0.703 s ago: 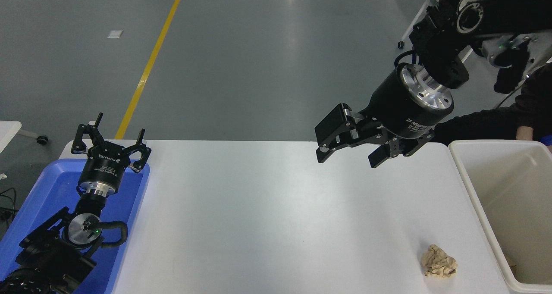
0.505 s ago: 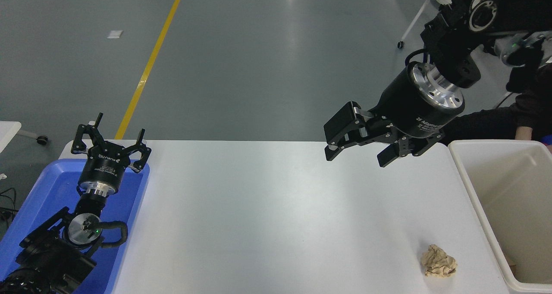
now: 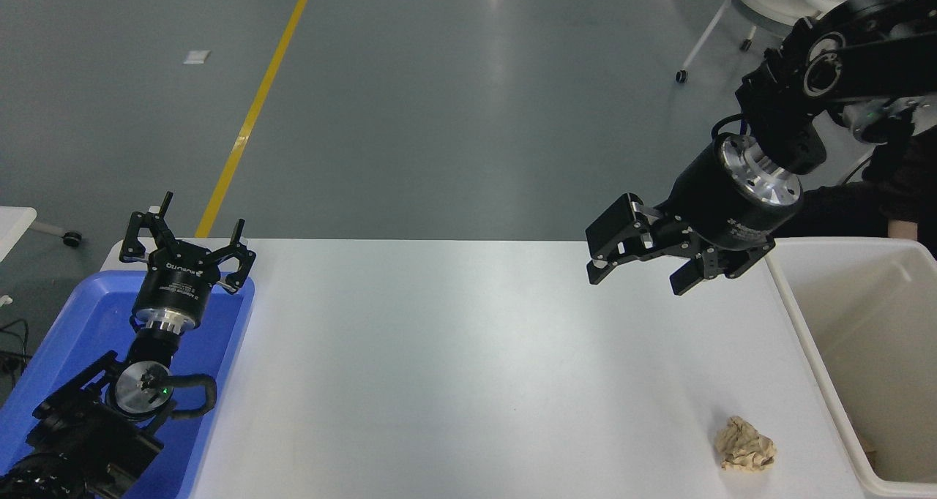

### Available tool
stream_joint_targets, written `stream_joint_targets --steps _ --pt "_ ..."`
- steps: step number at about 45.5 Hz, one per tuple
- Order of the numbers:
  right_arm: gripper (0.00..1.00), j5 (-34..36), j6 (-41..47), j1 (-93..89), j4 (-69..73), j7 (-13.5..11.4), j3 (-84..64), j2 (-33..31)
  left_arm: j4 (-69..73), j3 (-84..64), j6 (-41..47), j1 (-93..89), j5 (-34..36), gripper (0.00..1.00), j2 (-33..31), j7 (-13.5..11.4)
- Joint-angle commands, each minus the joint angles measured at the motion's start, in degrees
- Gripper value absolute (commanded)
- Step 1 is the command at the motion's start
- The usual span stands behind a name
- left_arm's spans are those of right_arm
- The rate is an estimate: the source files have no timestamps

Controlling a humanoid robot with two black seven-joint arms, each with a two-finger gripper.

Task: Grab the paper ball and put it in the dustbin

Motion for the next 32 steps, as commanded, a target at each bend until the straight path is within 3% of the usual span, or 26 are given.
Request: stream_joint_targets --steps 1,14,25,32 --pt "1.0 -14.8 -2.46 -12.12 -2.12 0.14 1.12 -11.92 0.02 0.0 0.01 -0.01 -0.02 1.0 0.01 -0.01" --pt "1.0 -38.19 -3.95 -31.97 -6.25 0.41 11.66 -29.95 0.02 0.18 -0.08 -0.01 0.07 1.0 0.01 0.08" --pt "1.0 -40.31 -12.12 -47.71 -12.83 0.58 19.75 -31.19 0.02 0.18 -0.08 -0.01 0.07 1.0 0.01 -0.01" --pt "1.0 -40.48 -14.15 -58.87 -16.88 1.28 29.33 -28.12 0.02 0.26 -0.08 -0.09 0.07 1.0 0.01 0.08"
